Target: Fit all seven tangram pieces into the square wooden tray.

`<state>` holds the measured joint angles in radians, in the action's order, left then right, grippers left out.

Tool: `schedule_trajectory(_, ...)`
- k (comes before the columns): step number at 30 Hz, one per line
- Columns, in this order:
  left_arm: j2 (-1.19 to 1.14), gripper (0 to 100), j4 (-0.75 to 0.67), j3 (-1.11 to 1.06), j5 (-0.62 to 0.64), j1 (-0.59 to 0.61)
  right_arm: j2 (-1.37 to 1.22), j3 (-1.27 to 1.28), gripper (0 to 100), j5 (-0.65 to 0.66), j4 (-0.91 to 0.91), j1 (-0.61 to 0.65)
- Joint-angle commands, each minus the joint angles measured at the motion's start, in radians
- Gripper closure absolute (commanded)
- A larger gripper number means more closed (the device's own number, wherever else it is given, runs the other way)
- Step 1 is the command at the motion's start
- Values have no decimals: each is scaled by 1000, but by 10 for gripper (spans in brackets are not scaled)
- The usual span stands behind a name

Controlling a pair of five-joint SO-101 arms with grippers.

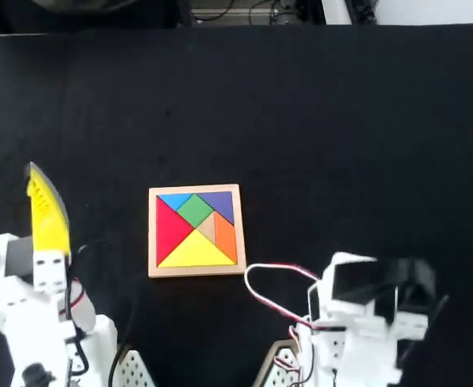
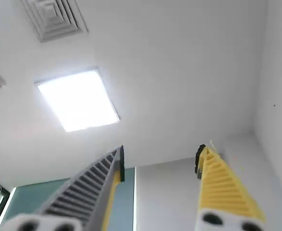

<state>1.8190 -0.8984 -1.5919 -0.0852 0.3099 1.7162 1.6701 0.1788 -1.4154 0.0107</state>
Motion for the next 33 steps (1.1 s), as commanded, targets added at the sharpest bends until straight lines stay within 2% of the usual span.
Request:
schedule_trajectory(1, 5, 743, -107, -74, -2, 5, 163, 15, 986, 2, 54, 14)
schedule_trajectory(3, -2, 743, -178, -110, 0, -30, 170, 7, 986, 3, 23, 14)
schedule_trajectory(11, 2, 743, -186, -107, -6, -331, 159, 15, 986, 3, -20, 11)
schedule_trajectory(22, -3, 743, -178, -107, -3, -219, 156, 15, 986, 3, 23, 9)
schedule_trajectory(24, 0, 742, -110, -107, -2, -220, 159, 15, 979, 3, 86, 9)
schedule_trajectory(28, 2, 709, 8, -105, 0, -220, 159, 15, 842, 60, 247, 8)
schedule_trajectory(30, 2, 637, 77, -105, 0, -220, 159, 15, 755, 84, 373, 8)
schedule_trajectory(33, 2, 525, 270, -105, -2, -219, 160, 16, 649, 89, 552, 8)
